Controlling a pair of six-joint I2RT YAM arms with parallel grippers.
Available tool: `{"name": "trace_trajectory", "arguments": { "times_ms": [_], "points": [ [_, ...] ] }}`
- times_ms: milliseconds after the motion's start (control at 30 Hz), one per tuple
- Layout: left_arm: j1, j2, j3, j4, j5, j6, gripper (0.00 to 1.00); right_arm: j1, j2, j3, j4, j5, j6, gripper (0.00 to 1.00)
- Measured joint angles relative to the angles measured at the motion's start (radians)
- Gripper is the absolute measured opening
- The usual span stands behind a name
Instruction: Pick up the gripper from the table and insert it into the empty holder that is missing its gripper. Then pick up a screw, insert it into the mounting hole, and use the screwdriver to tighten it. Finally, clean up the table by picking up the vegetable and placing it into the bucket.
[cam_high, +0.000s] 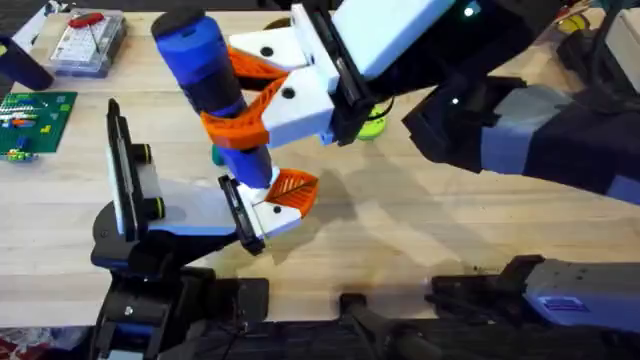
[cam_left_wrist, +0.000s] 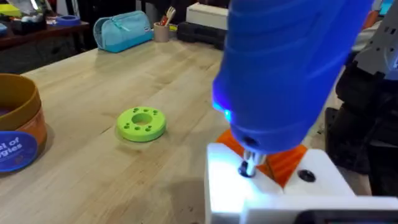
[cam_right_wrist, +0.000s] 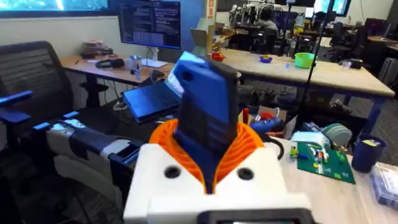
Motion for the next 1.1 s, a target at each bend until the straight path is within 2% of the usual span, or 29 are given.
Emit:
{"name": "trace_trajectory", "arguments": {
  "times_ms": [300,533,1100],
  "points": [
    [0.000,0.000,0.000,0.000,0.000,0.000,0.017,-0.001,0.000,0.000,0.015,0.000,0.000,0.026],
    [0.000,0.000,0.000,0.000,0.000,0.000,0.017,-0.002,0.000,-0.002,0.108,0.000,0.029,0.026],
    [0.000,0.000,0.000,0.000,0.000,0.000,0.017,-0.037,0.000,-0.002,0.113,0.000,0.083,0.026]
  ]
}}
